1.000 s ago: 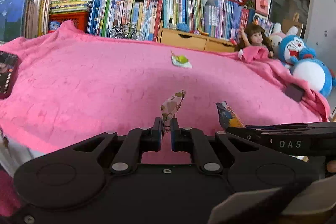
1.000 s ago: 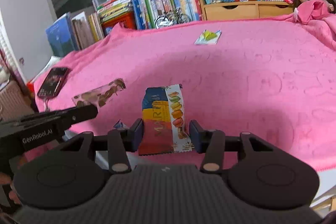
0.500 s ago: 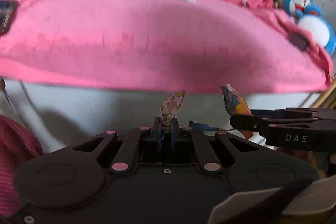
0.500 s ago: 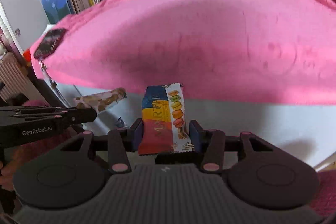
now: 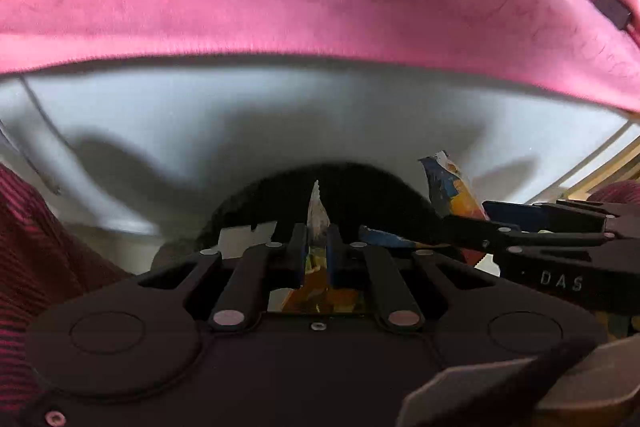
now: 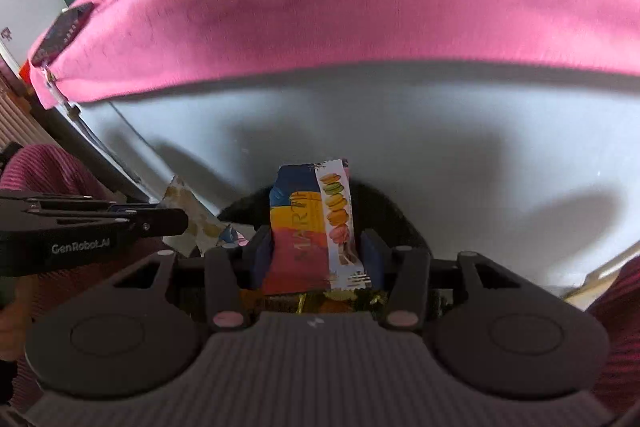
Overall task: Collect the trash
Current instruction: 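Carry the macaron wrapper and brown scrap down into the black bin, then open both grippers in the bin and raise them over the towel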
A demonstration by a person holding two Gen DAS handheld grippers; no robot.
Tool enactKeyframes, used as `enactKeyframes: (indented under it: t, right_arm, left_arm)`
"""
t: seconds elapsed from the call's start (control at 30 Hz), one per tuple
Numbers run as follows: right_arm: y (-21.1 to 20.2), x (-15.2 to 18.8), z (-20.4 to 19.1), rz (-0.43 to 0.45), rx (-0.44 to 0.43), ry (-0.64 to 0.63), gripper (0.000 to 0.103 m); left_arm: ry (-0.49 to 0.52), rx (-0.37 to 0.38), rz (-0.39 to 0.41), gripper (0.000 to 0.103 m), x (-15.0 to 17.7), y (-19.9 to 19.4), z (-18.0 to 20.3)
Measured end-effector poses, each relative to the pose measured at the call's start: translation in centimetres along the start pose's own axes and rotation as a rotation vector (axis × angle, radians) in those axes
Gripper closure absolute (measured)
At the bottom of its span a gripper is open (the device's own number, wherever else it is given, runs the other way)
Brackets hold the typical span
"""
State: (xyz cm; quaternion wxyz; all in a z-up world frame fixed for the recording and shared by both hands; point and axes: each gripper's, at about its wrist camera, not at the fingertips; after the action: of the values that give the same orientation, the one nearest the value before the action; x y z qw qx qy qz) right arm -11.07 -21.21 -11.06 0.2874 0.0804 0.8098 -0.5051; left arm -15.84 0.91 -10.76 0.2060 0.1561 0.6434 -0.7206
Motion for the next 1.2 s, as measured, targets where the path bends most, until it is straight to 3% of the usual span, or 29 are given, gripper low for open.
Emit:
enactKeyframes:
  t: [0.67,0.83,0.9,1.03,1.2]
  right_arm:
    - [1.9,0.4,0.2,-0.067,0.008,0.014,0.046]
    - [2.0,0.3,0.3,-0.071,0.005,0.013,0.039]
    - [1.9,0.3,0.3,-0.071,0.003,0.013,0.037]
    - [1.8,0.3,0.3,-0.07,0.0,0.007,0.034]
    - [1.4,0.0,0.3,-0.054,0.002,0.005,0.031]
  left_arm:
    - [0.015,-0.024,-0.078,0.092,0.7,3.6,0.7]
    - [0.02,-0.023,-0.074,0.09,0.7,3.4,0.6]
    - [0.021,-0.024,-0.069,0.085,0.7,3.2,0.7]
    - [0.029,-0.03,-0.052,0.065,0.7,2.9,0.8]
    - [0.039,-0.04,-0.027,0.055,0.2,2.1,1.0]
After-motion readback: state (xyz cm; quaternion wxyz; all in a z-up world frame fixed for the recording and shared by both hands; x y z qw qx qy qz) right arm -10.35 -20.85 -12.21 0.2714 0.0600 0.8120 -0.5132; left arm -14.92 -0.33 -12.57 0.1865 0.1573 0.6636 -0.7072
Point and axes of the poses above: each gripper's, at about its wrist camera, not at the fingertips, and y roughly the way its jaws point, z to its right, x to its underside, and after that the axes turned 1 degree about z, right-handed
